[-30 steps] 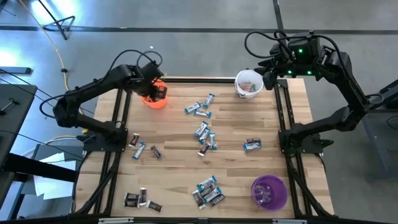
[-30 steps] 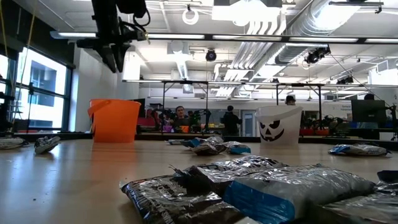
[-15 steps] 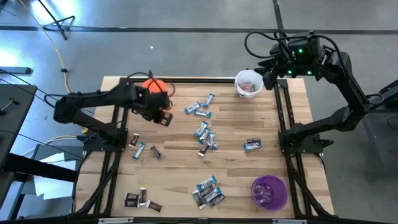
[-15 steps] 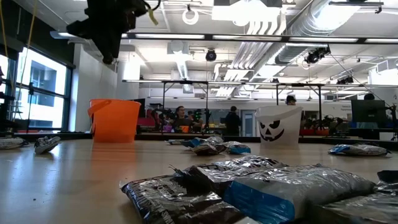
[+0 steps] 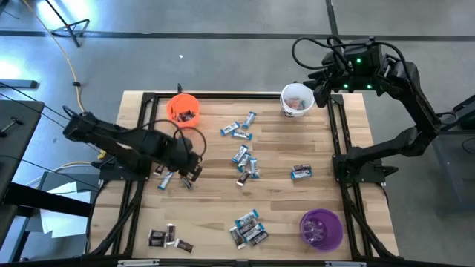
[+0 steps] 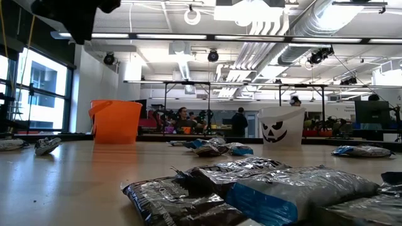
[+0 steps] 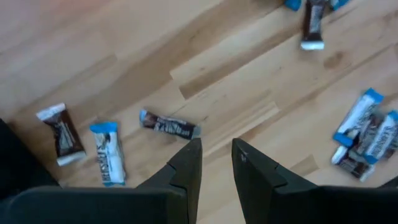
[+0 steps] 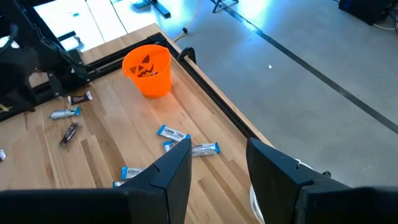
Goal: Sort candy
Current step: Put the brown chocolate into the orange bucket
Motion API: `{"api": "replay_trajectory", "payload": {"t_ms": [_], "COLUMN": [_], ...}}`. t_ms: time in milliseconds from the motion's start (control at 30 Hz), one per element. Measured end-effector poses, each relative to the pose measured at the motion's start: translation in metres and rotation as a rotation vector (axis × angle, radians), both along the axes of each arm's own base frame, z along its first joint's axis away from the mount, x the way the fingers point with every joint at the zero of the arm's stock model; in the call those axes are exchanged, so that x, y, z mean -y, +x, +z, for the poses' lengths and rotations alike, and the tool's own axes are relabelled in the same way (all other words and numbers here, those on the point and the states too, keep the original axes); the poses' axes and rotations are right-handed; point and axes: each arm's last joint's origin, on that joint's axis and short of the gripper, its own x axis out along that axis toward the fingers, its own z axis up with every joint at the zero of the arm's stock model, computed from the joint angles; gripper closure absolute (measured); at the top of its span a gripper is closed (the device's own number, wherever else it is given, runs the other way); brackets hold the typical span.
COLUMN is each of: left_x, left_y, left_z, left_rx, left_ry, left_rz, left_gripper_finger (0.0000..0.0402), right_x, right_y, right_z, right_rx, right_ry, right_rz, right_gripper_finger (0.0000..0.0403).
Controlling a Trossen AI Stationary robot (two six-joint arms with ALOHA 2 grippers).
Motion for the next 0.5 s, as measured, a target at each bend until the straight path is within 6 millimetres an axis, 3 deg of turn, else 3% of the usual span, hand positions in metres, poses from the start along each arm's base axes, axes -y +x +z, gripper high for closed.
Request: {"api": "replay_trajectory", "payload": {"t_ms": [300,500], "left_x": [0.028,0.033], "left_y": [-0.008,-0.011], "left_z": [-0.03,-0.057], "left_rx": [-0.015,-0.019], "left_ry": [-0.02,-0.053], "left_rz": [0.025,0.199], "left_gripper_finger": [0.0247,0.0215], "right_x": [0.0,0.0], "right_y": [0.0,0.0], "right_z": [0.0,0.0], "right_rx": [0.0,0.001], "right_ry": [0.0,0.0], "right_rz": [0.0,0.0], "right_gripper_finger": [0.0253,0.0253]}}
